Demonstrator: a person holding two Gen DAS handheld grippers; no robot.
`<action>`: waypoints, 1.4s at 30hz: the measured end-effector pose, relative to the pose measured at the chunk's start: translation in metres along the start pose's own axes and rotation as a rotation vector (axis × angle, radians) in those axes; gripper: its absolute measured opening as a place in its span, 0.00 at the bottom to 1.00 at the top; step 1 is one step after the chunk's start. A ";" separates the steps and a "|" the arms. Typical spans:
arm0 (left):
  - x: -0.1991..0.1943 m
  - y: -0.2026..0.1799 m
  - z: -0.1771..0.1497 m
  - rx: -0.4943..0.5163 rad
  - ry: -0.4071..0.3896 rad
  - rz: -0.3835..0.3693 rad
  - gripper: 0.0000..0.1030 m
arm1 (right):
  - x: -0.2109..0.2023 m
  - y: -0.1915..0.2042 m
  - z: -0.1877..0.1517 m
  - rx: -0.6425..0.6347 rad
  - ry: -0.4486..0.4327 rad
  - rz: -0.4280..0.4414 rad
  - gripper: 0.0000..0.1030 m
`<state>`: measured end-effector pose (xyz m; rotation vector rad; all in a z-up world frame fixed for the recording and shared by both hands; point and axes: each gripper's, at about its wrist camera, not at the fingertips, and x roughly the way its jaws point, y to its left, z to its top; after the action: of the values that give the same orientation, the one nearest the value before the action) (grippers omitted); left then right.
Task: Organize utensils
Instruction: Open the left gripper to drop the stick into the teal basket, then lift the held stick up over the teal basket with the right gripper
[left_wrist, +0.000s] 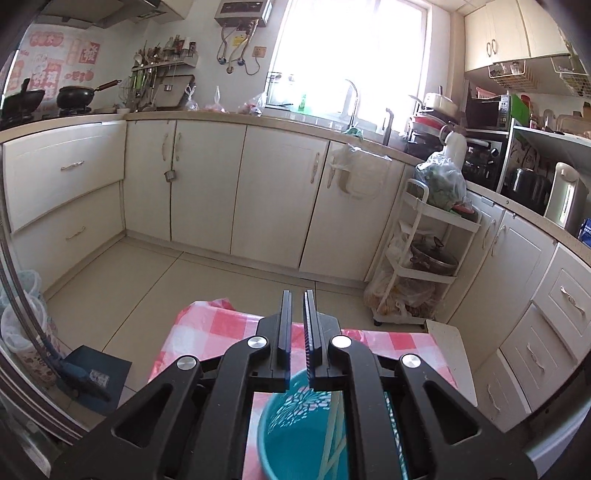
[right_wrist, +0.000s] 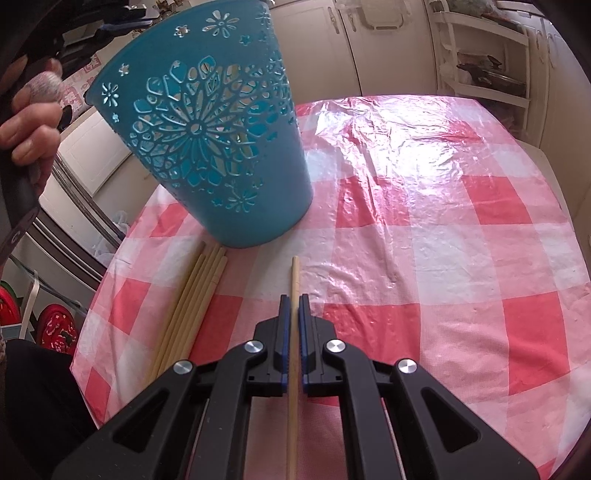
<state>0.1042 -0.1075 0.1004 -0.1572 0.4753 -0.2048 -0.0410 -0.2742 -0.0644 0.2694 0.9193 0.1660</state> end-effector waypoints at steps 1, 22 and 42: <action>-0.006 0.005 -0.001 0.000 0.002 0.008 0.17 | 0.000 0.000 0.000 -0.001 0.001 0.000 0.05; -0.047 0.118 -0.028 -0.179 0.075 0.119 0.59 | 0.003 0.030 -0.005 -0.183 0.002 -0.163 0.05; -0.037 0.133 -0.037 -0.229 0.143 0.110 0.59 | -0.071 0.006 -0.001 0.088 -0.186 0.057 0.05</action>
<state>0.0751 0.0256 0.0579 -0.3412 0.6482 -0.0528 -0.0840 -0.2867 -0.0090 0.3860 0.7356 0.1501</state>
